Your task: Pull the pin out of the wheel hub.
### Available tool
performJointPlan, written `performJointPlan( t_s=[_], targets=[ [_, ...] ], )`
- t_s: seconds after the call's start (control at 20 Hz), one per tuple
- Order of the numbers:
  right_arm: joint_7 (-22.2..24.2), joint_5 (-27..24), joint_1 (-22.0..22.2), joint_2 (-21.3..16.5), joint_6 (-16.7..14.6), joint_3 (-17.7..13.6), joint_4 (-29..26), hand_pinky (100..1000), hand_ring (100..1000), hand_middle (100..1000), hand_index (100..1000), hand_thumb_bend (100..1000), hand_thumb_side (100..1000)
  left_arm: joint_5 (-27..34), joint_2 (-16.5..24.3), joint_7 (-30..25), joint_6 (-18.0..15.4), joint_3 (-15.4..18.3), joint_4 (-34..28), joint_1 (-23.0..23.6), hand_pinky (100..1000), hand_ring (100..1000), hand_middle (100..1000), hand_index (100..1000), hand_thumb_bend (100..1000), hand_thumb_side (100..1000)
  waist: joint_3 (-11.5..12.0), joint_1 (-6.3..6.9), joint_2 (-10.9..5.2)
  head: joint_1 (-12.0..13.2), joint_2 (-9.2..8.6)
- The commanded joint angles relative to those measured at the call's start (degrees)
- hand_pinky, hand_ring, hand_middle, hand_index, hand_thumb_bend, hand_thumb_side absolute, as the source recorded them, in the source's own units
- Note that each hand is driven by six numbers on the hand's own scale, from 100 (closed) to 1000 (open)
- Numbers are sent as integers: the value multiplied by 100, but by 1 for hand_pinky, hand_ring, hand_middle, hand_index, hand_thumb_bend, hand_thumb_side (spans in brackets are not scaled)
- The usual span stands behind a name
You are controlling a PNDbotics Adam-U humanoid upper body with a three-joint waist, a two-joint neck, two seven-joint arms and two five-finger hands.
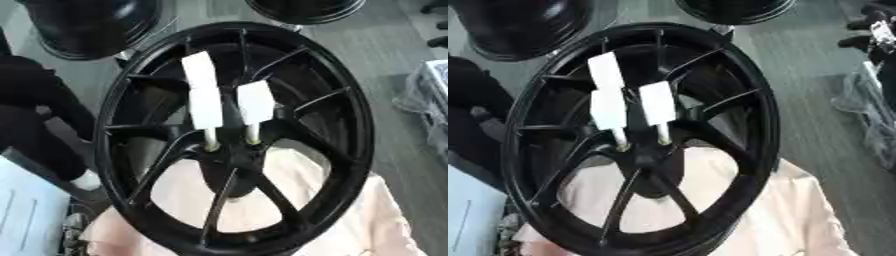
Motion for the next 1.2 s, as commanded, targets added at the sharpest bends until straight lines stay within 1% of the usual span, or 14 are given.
performJointPlan(
  t_s=[0.05, 0.2, 0.25, 0.3, 0.35, 0.55, 0.65, 0.8, 0.9, 1.05, 1.2],
  targets=[
    [-38, 36, -13, -204, -14, -88, -41, 933, 656, 704, 895, 100, 627, -416, -363, -730, -98, -163, 478, -415, 884, 946, 911, 891, 323, 582, 23, -33, -179, 10, 34],
    [-61, 52, 27, -198, -16, -101, -25, 933, 655, 704, 894, 100, 628, -738, -744, -1095, -230, -255, 856, -728, 897, 951, 912, 893, 357, 558, 44, -44, -197, 10, 31],
    [-62, 56, 33, -197, -16, -98, -24, 933, 655, 704, 894, 100, 629, -798, -804, -1137, -246, -280, 870, -791, 906, 955, 916, 896, 433, 545, 47, -44, -199, 9, 29],
    [-58, 61, 37, -199, -15, -93, -24, 933, 655, 704, 894, 100, 629, -826, -832, -1157, -244, -327, 802, -837, 909, 955, 916, 897, 381, 543, 49, -40, -201, 5, 28],
    [-55, 65, 41, -201, -15, -89, -25, 933, 655, 704, 894, 100, 629, -836, -836, -1156, -213, -376, 700, -864, 914, 956, 917, 899, 406, 542, 52, -34, -203, 1, 25],
    [-35, 85, 33, -209, 1, -67, -22, 933, 655, 704, 893, 100, 630, -860, -752, -1210, 1, -635, 132, -871, 921, 948, 907, 889, 463, 543, 47, -15, -203, -23, -20],
    [-34, 88, 24, -209, 14, -63, -23, 933, 655, 704, 893, 100, 631, -866, -689, -1331, 39, -709, -54, -823, 915, 942, 900, 884, 471, 547, 40, -7, -201, -9, -38],
    [-30, 98, 17, -211, 30, -53, -21, 933, 654, 704, 892, 100, 632, -867, -551, -1560, -17, -766, -301, -718, 905, 923, 859, 877, 484, 569, 38, 1, -193, 11, -57],
    [-25, 106, 16, -215, 35, -49, -21, 933, 654, 704, 892, 100, 633, -940, -439, -1625, -83, -849, -415, -619, 893, 872, 808, 869, 506, 574, 39, 8, -187, 34, -53],
    [-24, 112, 14, -219, 39, -49, -20, 933, 654, 704, 892, 100, 634, -1124, -320, -1644, -167, -987, -483, -477, 885, 831, 773, 851, 529, 575, 36, 13, -178, 52, -60],
    [-8, 121, 11, -223, 39, -33, -17, 933, 654, 705, 892, 100, 635, -1245, -276, -1646, -218, -1119, -490, -386, 866, 776, 706, 832, 543, 544, 32, 13, -172, 63, -63]
  ],
)
